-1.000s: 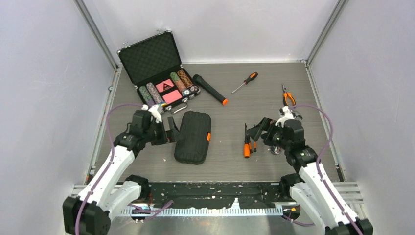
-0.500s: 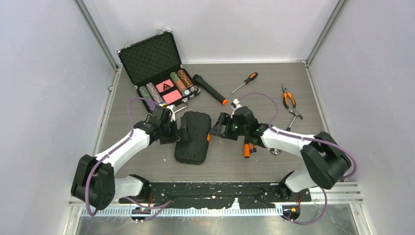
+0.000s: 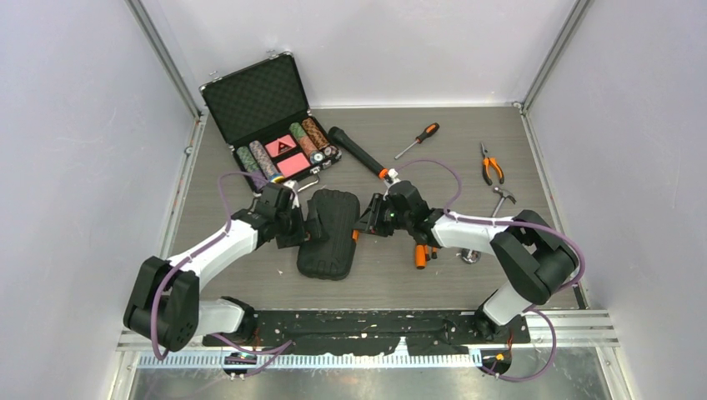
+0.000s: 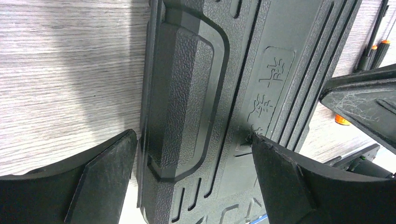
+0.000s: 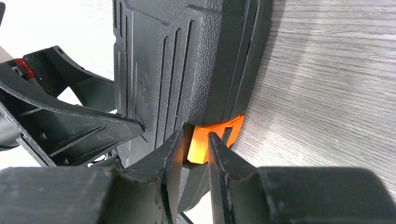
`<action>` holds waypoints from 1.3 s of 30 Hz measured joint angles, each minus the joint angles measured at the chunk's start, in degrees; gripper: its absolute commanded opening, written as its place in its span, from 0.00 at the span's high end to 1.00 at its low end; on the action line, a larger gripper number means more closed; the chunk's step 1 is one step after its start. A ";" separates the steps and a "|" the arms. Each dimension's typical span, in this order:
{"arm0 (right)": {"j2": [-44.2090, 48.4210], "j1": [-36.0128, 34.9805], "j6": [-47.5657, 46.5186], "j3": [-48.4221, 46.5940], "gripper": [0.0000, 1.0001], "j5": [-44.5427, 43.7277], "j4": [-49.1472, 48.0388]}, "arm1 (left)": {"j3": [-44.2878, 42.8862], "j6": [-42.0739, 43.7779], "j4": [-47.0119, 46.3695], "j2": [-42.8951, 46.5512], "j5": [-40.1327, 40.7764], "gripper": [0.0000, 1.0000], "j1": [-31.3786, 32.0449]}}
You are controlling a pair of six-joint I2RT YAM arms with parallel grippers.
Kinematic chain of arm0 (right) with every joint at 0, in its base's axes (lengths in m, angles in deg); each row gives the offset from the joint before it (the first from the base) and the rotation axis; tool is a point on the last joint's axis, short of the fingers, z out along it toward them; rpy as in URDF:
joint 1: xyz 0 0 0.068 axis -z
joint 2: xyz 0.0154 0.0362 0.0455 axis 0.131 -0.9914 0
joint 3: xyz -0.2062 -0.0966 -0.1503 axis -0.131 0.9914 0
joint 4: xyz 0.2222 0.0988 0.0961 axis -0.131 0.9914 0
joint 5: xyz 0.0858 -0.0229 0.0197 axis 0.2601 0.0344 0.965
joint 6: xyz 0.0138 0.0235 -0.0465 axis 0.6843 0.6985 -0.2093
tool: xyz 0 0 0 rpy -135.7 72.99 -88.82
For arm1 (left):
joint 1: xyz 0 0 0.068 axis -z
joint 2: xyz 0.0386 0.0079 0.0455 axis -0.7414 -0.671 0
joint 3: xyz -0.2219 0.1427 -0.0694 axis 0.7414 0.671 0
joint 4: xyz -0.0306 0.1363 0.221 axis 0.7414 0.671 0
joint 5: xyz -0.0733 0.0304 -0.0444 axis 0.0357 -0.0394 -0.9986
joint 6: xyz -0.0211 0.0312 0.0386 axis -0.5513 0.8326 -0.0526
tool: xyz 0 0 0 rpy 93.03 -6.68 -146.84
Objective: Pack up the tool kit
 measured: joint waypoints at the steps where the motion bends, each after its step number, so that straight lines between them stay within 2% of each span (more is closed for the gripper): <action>1: -0.02 0.00 0.11 0.20 0.72 0.02 -0.50 | 0.37 -0.33 -0.46 0.07 -0.20 0.08 -0.02; 12: -1.05 0.20 1.44 2.75 0.72 0.59 -5.11 | 3.15 -3.30 -4.39 1.20 -0.85 0.10 -0.02; 14: -0.90 0.13 1.66 3.41 0.67 0.61 -6.10 | 3.45 -3.72 -4.74 1.38 -0.87 0.10 -0.02; 19: -0.87 0.13 1.18 2.62 0.46 -0.24 -3.39 | 3.93 -4.55 -5.14 1.68 -0.87 0.11 -0.07; 23: -0.87 -0.55 -0.63 -1.16 0.40 -2.73 5.09 | 4.57 -5.64 -5.46 2.21 -0.61 0.11 -0.07; 25: -0.92 -1.33 -1.70 -3.48 0.41 -4.59 9.66 | 4.61 -5.73 -5.46 2.23 -0.59 0.11 -0.07; 29: -2.10 -2.58 -3.23 -7.98 0.53 -7.04 16.55 | 4.70 -5.97 -5.51 2.29 -0.39 0.15 -0.07; 34: -2.71 -3.98 -4.35 -10.91 0.66 -9.88 20.17 | 5.38 -6.34 -5.88 3.19 0.50 0.16 0.07; 39: -2.62 -5.66 -5.35 -12.41 0.71 -14.56 22.40 | 5.70 -6.56 -6.08 3.67 1.07 0.17 0.13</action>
